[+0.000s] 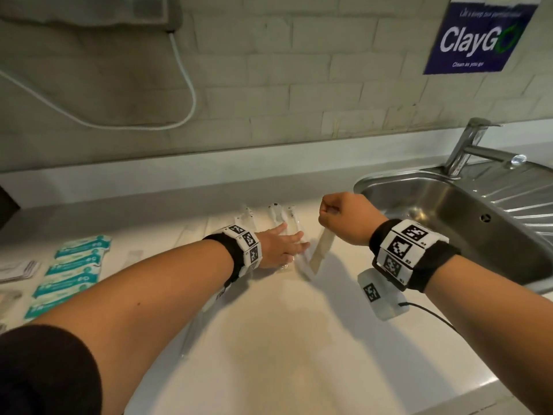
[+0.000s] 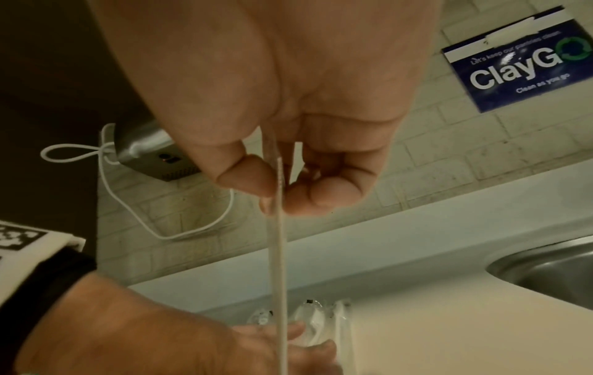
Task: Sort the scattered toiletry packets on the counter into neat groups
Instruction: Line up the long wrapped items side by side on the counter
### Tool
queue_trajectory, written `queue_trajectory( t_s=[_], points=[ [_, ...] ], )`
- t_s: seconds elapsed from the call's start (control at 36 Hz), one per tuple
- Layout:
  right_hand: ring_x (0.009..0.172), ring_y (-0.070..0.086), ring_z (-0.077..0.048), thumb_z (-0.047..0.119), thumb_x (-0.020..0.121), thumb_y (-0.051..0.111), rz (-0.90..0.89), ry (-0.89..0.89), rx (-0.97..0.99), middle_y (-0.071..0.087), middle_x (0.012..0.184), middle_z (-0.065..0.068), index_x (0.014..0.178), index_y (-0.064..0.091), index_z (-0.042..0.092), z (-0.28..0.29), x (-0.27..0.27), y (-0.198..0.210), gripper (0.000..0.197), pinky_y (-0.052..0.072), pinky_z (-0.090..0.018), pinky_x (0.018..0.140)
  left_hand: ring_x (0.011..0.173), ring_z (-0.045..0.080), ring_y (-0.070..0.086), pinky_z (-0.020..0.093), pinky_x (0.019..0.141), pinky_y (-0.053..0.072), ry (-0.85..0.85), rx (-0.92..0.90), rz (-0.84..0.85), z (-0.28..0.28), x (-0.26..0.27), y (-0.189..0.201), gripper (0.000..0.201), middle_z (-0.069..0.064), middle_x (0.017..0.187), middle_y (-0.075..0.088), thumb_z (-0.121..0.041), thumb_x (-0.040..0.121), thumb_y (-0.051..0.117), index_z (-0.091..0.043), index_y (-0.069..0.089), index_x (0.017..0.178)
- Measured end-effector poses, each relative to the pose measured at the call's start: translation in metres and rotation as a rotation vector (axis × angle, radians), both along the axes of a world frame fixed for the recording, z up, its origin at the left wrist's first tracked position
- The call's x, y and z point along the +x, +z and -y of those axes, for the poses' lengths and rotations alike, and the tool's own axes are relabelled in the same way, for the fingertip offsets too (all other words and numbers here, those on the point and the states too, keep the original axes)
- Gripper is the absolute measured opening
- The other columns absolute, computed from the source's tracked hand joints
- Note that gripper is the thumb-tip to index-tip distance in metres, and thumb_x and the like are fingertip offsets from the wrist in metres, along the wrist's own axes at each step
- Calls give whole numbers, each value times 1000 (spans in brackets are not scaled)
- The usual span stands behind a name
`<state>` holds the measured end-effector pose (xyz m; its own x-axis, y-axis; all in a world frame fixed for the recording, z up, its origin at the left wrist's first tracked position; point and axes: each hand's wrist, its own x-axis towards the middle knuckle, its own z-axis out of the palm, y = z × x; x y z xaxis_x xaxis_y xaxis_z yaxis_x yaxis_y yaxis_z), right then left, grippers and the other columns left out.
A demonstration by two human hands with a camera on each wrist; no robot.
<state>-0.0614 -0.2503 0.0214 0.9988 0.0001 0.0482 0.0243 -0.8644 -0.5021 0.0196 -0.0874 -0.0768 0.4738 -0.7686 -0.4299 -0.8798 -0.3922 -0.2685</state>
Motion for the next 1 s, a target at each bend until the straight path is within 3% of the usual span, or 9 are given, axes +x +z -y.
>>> queue_trajectory(
  t_s=[0.11,0.19,0.25,0.31,0.36,0.5,0.72,0.86,1.0],
  points=[
    [73,56,-21,16,87,52,112,-4,75,64,78,-5,80,61,9,-4,4,1,13,40,-25,59,150,26,-6,35,118,-6,258,-607,-252,-19,-1,9,57,1,164,8,-26,104,39,-26,14,155],
    [63,50,-16,16,88,52,161,31,119,57,68,2,80,58,10,-15,12,1,12,37,-27,57,149,25,15,39,121,10,358,-779,-272,-39,1,17,53,-1,159,27,-42,100,44,-29,34,150],
    [65,50,-17,15,87,53,141,84,134,58,72,1,86,58,10,-28,18,-1,7,39,-28,57,135,20,43,36,113,31,445,-775,-220,-55,-8,33,42,-4,144,51,-42,97,52,-28,54,136],
    [65,51,-17,14,85,56,100,144,160,57,74,1,93,58,11,-44,24,-5,10,40,-27,58,107,16,62,33,88,48,562,-715,-160,-73,-21,49,30,-9,115,67,-49,93,54,-30,66,113],
    [62,49,-16,15,83,59,61,185,186,55,74,2,96,55,12,-62,30,-11,14,40,-27,58,82,15,63,30,66,46,645,-597,-80,-93,-39,60,35,-9,87,67,-60,87,54,-27,66,87],
    [64,49,-14,18,83,64,-17,253,183,52,74,3,92,53,15,-98,45,-24,15,37,-24,54,54,15,53,26,48,38,850,-296,-94,-131,-92,58,55,-3,61,56,-70,74,62,-17,55,62],
    [73,54,-19,23,80,65,-93,281,120,56,80,1,92,56,17,-124,60,-33,16,44,-28,64,50,14,45,25,49,37,1024,-432,-263,-135,-102,29,46,-2,57,47,-39,75,80,-14,45,59],
    [73,55,-19,20,80,65,-115,270,169,58,80,0,90,55,16,-130,67,-32,15,44,-28,64,56,17,49,23,52,39,1093,-531,-386,-146,-90,39,30,2,63,57,-33,71,84,-12,63,71],
    [78,59,-23,20,80,65,-159,248,190,65,90,-8,92,52,17,-134,75,-34,18,50,-34,73,48,11,53,21,54,43,1200,-769,-228,-170,-58,69,30,0,58,66,-37,71,84,-9,73,74]
  ],
)
